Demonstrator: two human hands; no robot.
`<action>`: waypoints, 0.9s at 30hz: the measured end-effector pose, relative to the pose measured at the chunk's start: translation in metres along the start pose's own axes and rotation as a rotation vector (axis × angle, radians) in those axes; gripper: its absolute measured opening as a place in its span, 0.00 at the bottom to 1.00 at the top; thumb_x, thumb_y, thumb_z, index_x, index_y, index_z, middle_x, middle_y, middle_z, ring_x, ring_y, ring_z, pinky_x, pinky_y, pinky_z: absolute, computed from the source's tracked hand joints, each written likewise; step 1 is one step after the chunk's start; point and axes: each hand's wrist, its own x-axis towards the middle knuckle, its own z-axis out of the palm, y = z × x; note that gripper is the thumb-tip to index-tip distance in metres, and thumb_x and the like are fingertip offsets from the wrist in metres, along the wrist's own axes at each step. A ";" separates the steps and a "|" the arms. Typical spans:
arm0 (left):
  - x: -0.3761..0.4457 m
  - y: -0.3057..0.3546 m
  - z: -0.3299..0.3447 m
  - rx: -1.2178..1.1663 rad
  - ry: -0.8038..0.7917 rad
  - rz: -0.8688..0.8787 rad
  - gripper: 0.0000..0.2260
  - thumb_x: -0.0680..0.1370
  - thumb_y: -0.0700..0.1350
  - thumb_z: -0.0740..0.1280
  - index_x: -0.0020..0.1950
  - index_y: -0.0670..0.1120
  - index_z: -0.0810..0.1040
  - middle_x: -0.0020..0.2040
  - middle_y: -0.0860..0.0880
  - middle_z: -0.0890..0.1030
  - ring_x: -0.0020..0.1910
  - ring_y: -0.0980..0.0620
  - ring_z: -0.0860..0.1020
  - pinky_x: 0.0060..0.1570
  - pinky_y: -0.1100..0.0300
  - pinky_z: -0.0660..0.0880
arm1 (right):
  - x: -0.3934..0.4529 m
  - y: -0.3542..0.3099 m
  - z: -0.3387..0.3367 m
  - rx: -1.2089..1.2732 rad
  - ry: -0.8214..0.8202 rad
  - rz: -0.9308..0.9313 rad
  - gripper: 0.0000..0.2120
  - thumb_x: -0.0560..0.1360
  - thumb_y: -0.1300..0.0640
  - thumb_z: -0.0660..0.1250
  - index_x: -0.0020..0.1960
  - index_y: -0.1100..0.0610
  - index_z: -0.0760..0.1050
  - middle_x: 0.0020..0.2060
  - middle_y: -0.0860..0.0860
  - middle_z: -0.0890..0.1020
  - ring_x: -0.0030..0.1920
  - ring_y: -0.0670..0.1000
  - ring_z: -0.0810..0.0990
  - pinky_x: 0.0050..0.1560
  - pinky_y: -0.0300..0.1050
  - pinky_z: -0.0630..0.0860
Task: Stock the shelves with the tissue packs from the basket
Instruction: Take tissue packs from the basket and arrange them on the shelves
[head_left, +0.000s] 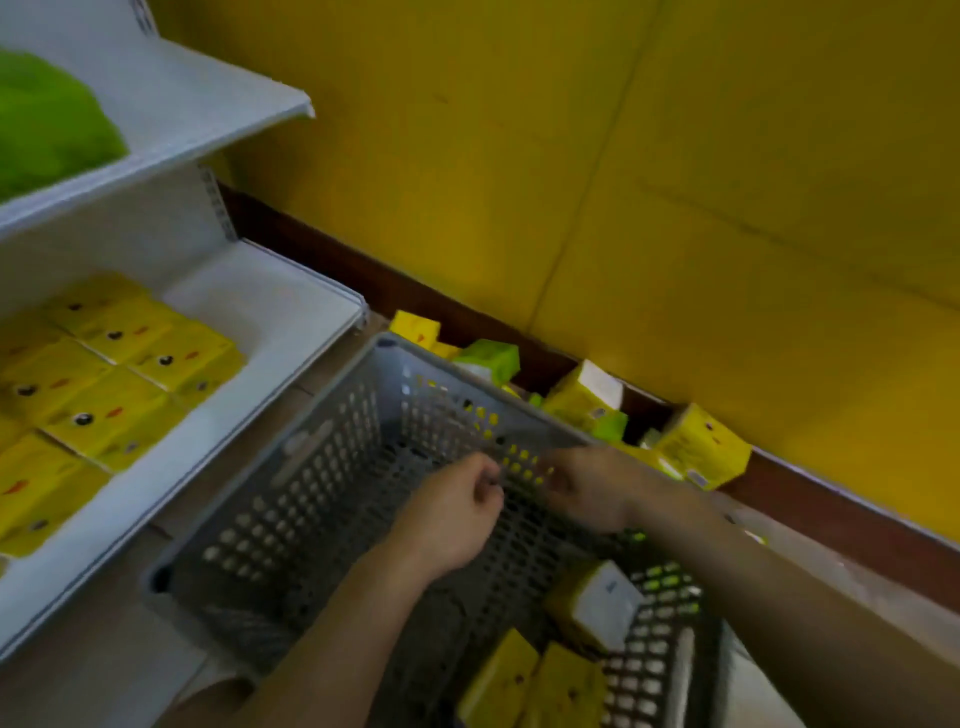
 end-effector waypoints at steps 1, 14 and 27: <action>-0.002 -0.001 0.018 0.001 -0.069 -0.018 0.12 0.80 0.48 0.64 0.62 0.49 0.76 0.52 0.51 0.82 0.53 0.51 0.79 0.54 0.58 0.74 | -0.005 0.012 0.019 -0.028 -0.083 0.050 0.13 0.78 0.47 0.61 0.58 0.53 0.75 0.54 0.57 0.81 0.53 0.59 0.80 0.50 0.49 0.78; -0.030 -0.036 0.062 -0.014 -0.219 -0.166 0.10 0.81 0.49 0.64 0.60 0.48 0.76 0.53 0.51 0.81 0.55 0.52 0.78 0.57 0.57 0.75 | -0.014 0.047 0.158 -0.196 -0.291 0.419 0.40 0.71 0.34 0.67 0.75 0.49 0.56 0.67 0.58 0.65 0.63 0.62 0.71 0.58 0.57 0.75; -0.032 -0.038 -0.017 -0.622 -0.052 -0.153 0.44 0.59 0.71 0.76 0.71 0.63 0.65 0.71 0.57 0.72 0.68 0.54 0.72 0.66 0.47 0.73 | -0.038 -0.039 0.031 1.420 0.010 0.422 0.22 0.77 0.38 0.61 0.52 0.55 0.82 0.46 0.62 0.85 0.48 0.64 0.84 0.55 0.64 0.79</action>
